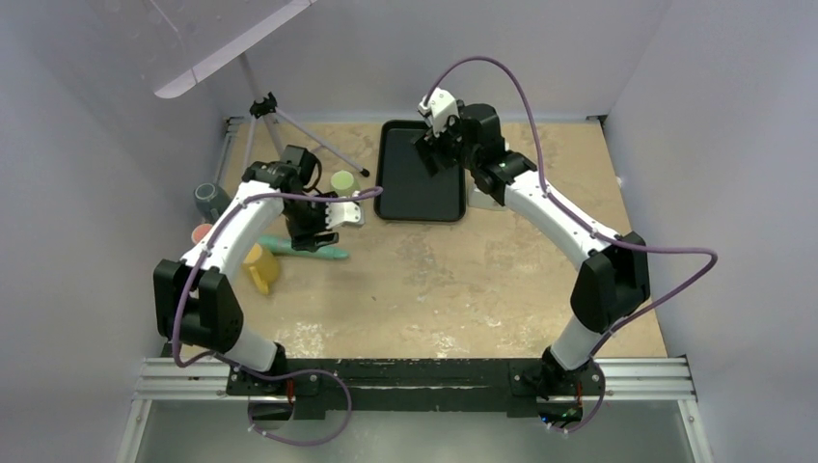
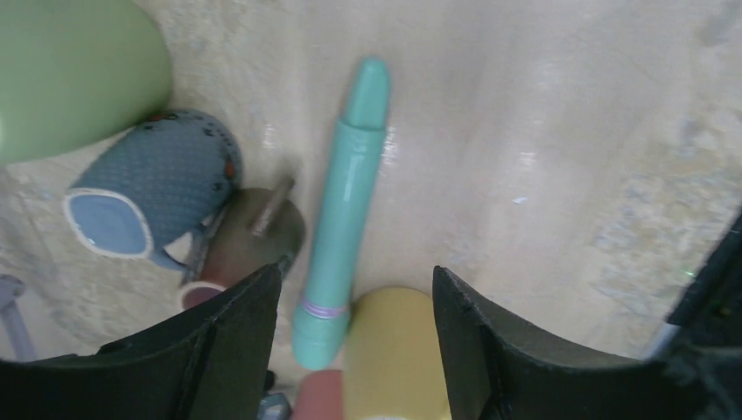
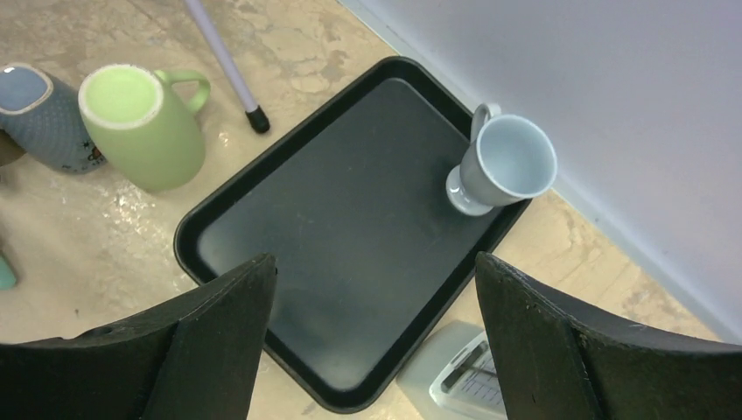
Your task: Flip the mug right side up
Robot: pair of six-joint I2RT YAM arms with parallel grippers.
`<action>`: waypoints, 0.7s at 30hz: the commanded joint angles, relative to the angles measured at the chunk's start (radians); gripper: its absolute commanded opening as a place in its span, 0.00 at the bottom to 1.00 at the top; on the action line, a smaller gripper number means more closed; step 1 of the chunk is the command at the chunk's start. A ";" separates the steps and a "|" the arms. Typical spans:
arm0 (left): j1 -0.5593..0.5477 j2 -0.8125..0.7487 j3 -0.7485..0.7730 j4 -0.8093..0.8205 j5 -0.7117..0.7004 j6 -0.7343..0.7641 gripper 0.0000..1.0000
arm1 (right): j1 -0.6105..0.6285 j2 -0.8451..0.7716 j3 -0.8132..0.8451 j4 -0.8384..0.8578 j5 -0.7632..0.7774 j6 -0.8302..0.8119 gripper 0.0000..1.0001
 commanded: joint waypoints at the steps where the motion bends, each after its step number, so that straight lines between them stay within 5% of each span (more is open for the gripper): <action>1: 0.007 0.097 0.012 0.168 -0.046 0.188 0.67 | -0.004 -0.078 -0.037 0.049 0.003 0.053 0.86; 7: 0.006 0.159 -0.052 0.273 -0.085 0.343 0.63 | -0.004 -0.150 -0.125 0.075 0.017 0.067 0.86; 21: 0.003 0.355 -0.056 0.422 -0.324 0.342 0.51 | -0.005 -0.164 -0.108 0.045 0.041 0.064 0.86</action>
